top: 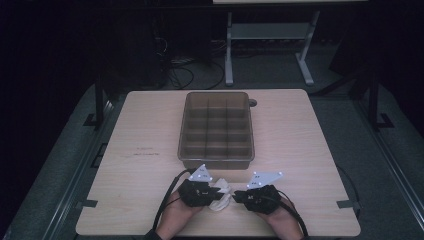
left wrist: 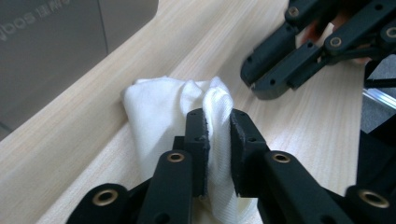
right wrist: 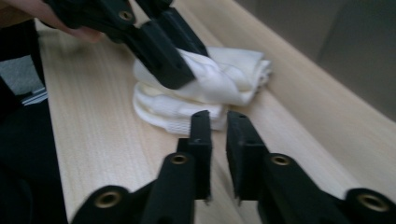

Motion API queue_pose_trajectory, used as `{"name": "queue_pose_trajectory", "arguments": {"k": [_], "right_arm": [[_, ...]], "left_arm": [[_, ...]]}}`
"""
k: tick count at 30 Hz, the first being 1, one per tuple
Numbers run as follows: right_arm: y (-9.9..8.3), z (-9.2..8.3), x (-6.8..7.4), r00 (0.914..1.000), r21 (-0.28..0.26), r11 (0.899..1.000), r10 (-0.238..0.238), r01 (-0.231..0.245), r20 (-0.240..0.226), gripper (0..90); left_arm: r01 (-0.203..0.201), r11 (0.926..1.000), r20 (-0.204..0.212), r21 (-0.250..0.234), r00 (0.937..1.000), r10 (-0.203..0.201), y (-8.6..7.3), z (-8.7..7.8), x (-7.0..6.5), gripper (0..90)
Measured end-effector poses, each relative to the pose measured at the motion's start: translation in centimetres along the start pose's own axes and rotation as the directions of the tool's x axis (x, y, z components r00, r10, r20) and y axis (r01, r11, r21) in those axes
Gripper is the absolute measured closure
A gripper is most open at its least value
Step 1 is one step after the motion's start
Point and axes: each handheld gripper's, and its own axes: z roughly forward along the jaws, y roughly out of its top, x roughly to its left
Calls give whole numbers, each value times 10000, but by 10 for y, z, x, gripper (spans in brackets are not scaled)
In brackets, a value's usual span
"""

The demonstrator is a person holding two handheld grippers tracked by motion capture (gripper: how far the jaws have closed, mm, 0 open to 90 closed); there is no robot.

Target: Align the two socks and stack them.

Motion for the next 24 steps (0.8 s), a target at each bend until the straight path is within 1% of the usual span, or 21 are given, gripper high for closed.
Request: {"name": "queue_pose_trajectory", "arguments": {"k": [1,3,7,10,11,12,14,16,17,18,19,21,22,24], "right_arm": [[-1,-3,-2,10000,-59,10000,-12,13,72,734],[-3,-7,-6,9997,-182,9998,112,-107,224,660],[-9,-15,-15,9974,-251,9995,229,-212,690,515],[-14,-22,-23,9935,-210,9990,412,-392,1063,445],[-16,-24,-25,9915,-269,9986,476,-446,1209,414],[-18,-26,-28,9901,-285,9987,457,-423,1330,391],[-23,-32,-34,9855,-360,9980,576,-525,1598,347],[-28,-37,-41,9817,-444,9965,769,-702,1744,294],[-31,-41,-45,9773,-479,9957,866,-788,1935,275],[-34,-43,-48,9747,-470,9944,1017,-942,1988,267],[-37,-46,-52,9722,-442,9937,1102,-1033,2064,249],[-44,-52,-59,9624,-431,9912,1318,-1251,2375,216],[-47,-55,-63,9549,-414,9891,1474,-1415,2577,202],[-53,-60,-69,9405,-460,9862,1654,-1590,2969,175]], "left_arm": [[-14,10000,-19,-57,10000,14,1,-2,0,729],[-28,9998,15,-202,10000,28,3,-8,1,694],[32,9984,121,-561,9999,-25,5,-18,1,623],[8,9971,113,-761,9999,1,6,-24,2,615],[-24,9967,91,-807,10000,32,6,-26,3,617],[-22,9962,81,-876,10000,29,6,-28,3,641],[-2,9959,112,-902,9999,12,6,-31,6,700],[41,9966,215,-825,9998,-23,5,-32,10,794],[60,9967,253,-805,9997,-40,5,-32,10,846],[54,9972,261,-744,9997,-35,5,-32,11,882],[84,9972,237,-742,9997,-67,5,-32,12,900],[120,9974,236,-704,9997,-104,5,-31,13,900],[169,9973,237,-708,9996,-153,5,-30,13,900],[174,9979,248,-624,9996,-159,5,-26,12,900]]}}
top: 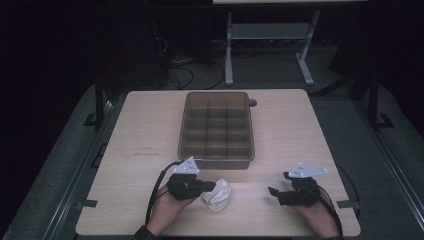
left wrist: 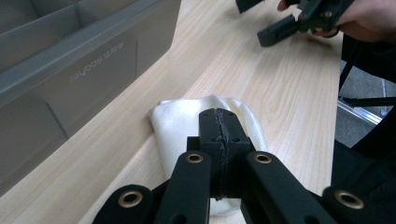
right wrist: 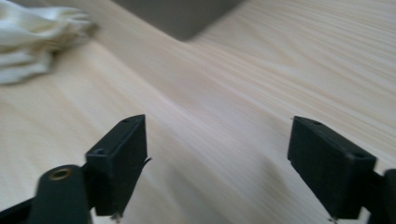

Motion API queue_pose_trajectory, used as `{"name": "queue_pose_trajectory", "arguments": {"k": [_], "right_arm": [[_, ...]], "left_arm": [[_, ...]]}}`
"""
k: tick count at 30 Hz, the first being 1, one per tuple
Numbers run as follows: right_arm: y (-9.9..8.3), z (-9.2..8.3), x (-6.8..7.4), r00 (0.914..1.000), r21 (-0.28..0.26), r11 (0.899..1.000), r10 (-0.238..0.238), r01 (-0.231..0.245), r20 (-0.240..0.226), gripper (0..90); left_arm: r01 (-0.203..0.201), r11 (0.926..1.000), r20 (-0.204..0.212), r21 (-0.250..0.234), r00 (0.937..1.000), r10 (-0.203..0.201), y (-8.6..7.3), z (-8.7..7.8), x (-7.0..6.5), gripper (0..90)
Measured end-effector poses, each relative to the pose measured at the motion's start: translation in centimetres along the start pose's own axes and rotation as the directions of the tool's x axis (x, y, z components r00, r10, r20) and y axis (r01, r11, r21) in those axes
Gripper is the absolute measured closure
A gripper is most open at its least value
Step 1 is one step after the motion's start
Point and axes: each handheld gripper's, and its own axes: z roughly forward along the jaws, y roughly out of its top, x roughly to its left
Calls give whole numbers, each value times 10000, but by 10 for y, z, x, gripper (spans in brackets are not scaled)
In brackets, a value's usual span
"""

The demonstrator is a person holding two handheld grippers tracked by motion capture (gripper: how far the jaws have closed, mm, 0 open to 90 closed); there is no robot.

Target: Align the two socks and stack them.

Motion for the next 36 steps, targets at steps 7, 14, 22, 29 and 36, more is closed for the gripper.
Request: {"name": "queue_pose_trajectory", "arguments": {"k": [7,14,22,29,36], "right_arm": [[-10,-6,-20,9943,27,9990,445,-450,968,142],[-11,1,-18,9953,268,9991,310,-336,921,140],[-12,5,-17,9956,291,9991,279,-306,890,132],[-12,5,-17,9957,277,9992,248,-274,890,124],[-12,5,-17,9960,307,9993,185,-212,873,117]], "left_arm": [[-207,9995,196,255,9996,202,3,14,-8,900],[-670,9962,304,551,9974,654,4,25,-20,900],[-1203,9841,184,1307,9927,1189,-1,44,-30,900],[-1127,9861,268,1222,9935,1102,-2,45,-31,900],[-740,9961,-239,486,9969,752,2,22,-18,735]]}}
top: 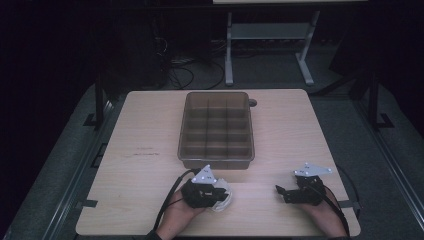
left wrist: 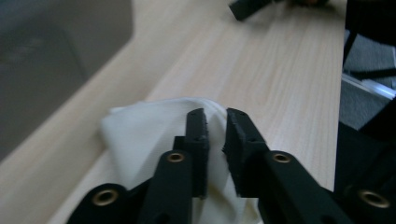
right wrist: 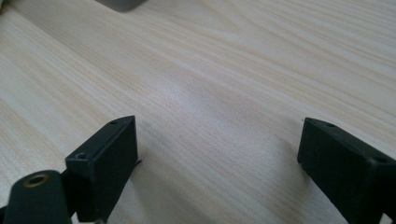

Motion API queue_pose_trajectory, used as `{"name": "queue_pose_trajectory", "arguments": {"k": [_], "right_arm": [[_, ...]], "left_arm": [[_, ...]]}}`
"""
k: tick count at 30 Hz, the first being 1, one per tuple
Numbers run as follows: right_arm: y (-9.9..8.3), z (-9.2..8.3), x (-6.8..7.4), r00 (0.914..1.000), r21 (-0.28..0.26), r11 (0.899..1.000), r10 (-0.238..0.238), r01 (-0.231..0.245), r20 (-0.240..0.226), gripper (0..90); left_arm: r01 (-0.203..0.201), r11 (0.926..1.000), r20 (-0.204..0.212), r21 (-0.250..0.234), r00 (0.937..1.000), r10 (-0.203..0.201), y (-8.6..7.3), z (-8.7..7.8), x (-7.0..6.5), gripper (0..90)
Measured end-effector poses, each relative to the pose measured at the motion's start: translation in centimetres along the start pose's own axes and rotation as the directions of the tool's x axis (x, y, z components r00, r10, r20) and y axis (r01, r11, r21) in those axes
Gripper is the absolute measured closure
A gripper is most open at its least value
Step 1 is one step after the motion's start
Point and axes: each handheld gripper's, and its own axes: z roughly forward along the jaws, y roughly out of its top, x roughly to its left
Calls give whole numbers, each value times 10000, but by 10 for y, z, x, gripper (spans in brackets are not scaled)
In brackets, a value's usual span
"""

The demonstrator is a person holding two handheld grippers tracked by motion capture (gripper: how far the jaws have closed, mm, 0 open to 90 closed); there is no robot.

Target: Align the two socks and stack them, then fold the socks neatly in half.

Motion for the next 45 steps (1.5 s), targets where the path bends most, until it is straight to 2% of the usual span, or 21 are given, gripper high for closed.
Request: {"name": "queue_pose_trajectory", "arguments": {"k": [3,7,9,13,17,31,39,45], "right_arm": [[0,0,0,10000,4,10000,4,-4,-4,116],[0,0,0,10000,6,10000,2,-2,-9,115],[0,0,0,10000,5,10000,-11,11,-15,111],[0,0,0,10000,25,10000,-10,10,-38,108],[0,0,0,10000,31,10000,-12,12,-40,107],[0,0,1,10000,31,10000,-17,17,-60,106],[0,0,1,10000,39,10000,-30,30,-83,106],[0,1,1,9999,35,10000,-42,43,-95,106]], "left_arm": [[273,9996,-321,-75,9991,-275,-4,-6,9,626],[751,9972,-238,0,9969,-751,-9,-6,19,462],[850,9963,-243,92,9961,-847,-11,-2,20,378],[839,9960,-298,304,9961,-830,-14,8,19,283],[759,9955,-326,567,9967,-741,-17,15,17,264],[497,9962,-447,722,9979,-466,-19,21,13,268],[286,9969,-62,727,9996,-282,-19,22,9,417],[231,9958,419,880,9988,-268,-17,22,8,565]]}}
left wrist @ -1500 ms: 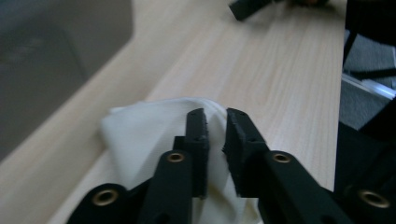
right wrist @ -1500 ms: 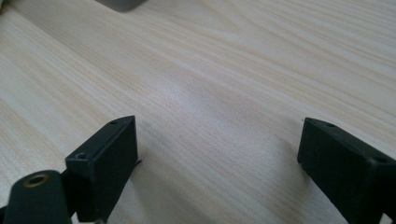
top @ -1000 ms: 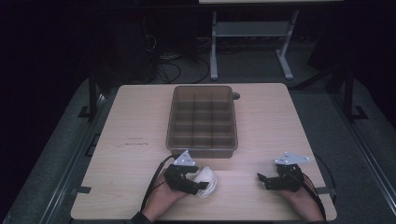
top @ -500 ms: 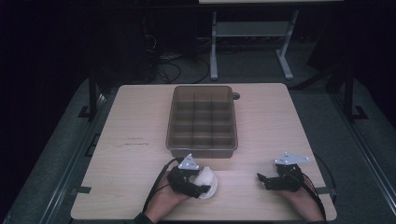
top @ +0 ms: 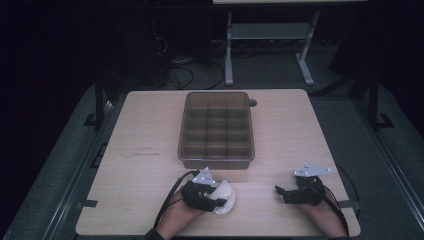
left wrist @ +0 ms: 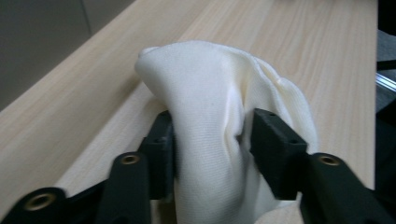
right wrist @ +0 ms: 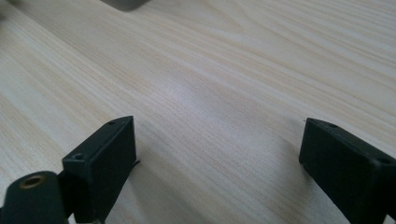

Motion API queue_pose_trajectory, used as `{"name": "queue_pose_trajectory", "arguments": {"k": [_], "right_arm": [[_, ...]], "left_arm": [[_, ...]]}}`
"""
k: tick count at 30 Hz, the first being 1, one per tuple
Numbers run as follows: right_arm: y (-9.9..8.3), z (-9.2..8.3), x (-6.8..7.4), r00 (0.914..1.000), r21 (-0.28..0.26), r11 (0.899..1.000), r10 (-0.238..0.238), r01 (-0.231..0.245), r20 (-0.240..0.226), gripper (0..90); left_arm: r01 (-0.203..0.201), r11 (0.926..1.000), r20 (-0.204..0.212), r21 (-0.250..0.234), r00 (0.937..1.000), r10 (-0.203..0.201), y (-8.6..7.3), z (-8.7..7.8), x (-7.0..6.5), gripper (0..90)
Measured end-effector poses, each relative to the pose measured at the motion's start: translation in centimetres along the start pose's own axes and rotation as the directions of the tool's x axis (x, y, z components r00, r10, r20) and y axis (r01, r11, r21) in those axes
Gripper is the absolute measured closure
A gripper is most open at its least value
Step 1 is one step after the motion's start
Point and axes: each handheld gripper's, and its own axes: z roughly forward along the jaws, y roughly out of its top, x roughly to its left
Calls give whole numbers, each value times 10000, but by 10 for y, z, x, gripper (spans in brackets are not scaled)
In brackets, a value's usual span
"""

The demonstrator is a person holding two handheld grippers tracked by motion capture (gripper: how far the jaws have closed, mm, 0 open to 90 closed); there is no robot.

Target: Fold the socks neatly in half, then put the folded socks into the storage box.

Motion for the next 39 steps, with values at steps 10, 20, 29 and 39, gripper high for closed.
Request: {"name": "queue_pose_trajectory", "arguments": {"k": [10,20,29,39], "right_arm": [[0,0,0,10000,-7,10000,-13,13,-18,106],[0,0,0,10000,-7,10000,-33,33,-30,106],[0,0,0,10000,-5,10000,-31,31,-27,105],[0,0,0,10000,-10,10000,-37,37,-23,105]], "left_arm": [[-895,9951,-389,430,9951,912,7,-1,-12,730],[-734,9973,-290,32,9969,735,12,-8,-10,747],[-744,9961,-276,-472,9969,731,22,-25,-7,747],[-773,9935,-220,-833,9969,757,34,-38,-2,747]]}}
